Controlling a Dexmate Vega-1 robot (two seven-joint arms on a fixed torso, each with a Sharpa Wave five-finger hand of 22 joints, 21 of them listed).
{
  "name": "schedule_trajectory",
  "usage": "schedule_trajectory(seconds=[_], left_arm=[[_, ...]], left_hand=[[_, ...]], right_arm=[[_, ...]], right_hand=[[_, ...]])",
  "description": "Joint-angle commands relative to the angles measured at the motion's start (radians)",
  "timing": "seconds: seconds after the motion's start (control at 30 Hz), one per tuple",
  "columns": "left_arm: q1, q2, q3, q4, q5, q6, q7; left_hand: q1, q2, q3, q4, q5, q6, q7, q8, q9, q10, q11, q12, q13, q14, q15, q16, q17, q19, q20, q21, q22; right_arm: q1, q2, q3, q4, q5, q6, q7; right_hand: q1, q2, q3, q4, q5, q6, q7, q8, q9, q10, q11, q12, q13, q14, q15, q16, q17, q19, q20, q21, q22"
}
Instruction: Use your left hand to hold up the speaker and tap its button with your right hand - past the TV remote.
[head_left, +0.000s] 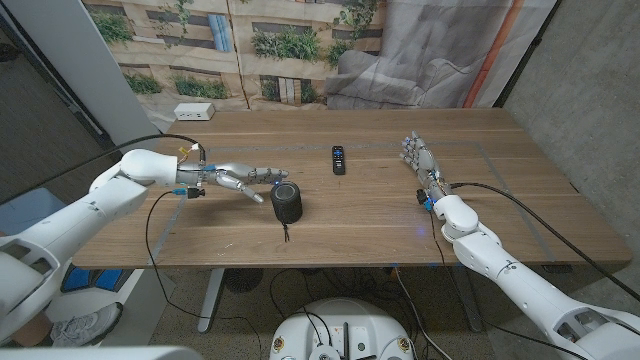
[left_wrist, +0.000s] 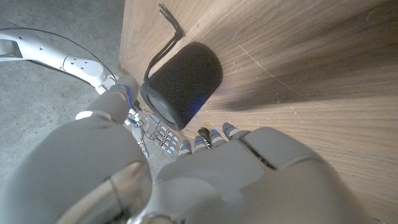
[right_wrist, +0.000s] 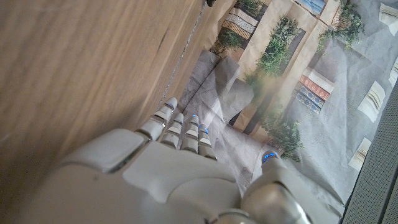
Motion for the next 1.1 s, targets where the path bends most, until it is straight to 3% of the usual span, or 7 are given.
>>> schedule_trajectory(seconds=[0.03,0.43,0.7,1.1], left_arm=[[-0.072,-0.019,0.039,0.047,0.074,-0.068,-0.014],[-0.183,-0.096,0.102,0.194,0.127,-0.18,-0.073],[-0.25,-0.159,0.139,0.318,0.136,-0.255,-0.106],[-0.357,-0.291,0.193,0.588,0.144,-0.368,-0.151]], left_hand=[[0.021,-0.002,0.008,-0.001,-0.004,-0.004,0.009,0.008,0.002,-0.007,-0.008,0.007,0.001,-0.027,-0.05,0.006,0.002,0.01,-0.023,0.005,0.001],[0.093,-0.021,0.017,-0.002,-0.003,0.073,-0.008,0.034,0.002,0.088,-0.038,0.024,0.002,0.072,-0.093,0.018,0.003,0.068,-0.035,0.012,0.0],[0.141,-0.046,0.013,-0.003,-0.005,0.137,-0.025,0.054,0.004,0.139,-0.039,0.026,0.004,0.131,-0.108,0.018,0.003,0.126,-0.048,0.017,0.001],[0.167,-0.062,0.007,-0.002,-0.008,0.133,-0.024,0.051,0.007,0.126,-0.038,0.012,0.006,0.102,-0.081,-0.001,0.004,0.132,-0.049,0.01,0.001]], right_arm=[[-0.001,0.002,-0.002,0.003,-0.004,-0.002,-0.006],[0.003,0.015,-0.001,0.026,-0.004,0.018,-0.01],[0.002,0.019,-0.001,0.031,-0.004,0.023,-0.012],[-0.003,0.02,0.0,0.039,0.001,0.034,-0.007]], right_hand=[[-0.001,0.011,0.006,-0.001,0.004,-0.007,-0.002,0.007,0.003,0.005,-0.007,0.006,0.002,0.008,-0.004,0.005,-0.001,0.006,-0.002,0.002,0.002],[-0.002,0.012,0.006,0.0,0.003,-0.007,-0.002,0.008,0.003,0.006,-0.007,0.006,0.002,0.011,-0.002,0.007,-0.004,0.007,0.001,0.002,0.002],[-0.004,0.012,0.005,0.001,0.003,-0.007,-0.002,0.008,0.003,0.007,-0.008,0.007,0.002,0.012,-0.001,0.008,-0.006,0.008,0.002,0.002,0.002],[-0.004,0.013,0.005,0.002,0.003,-0.006,-0.002,0.009,0.003,0.006,-0.008,0.006,0.002,0.014,0.0,0.009,-0.008,0.01,0.004,0.002,0.002]])
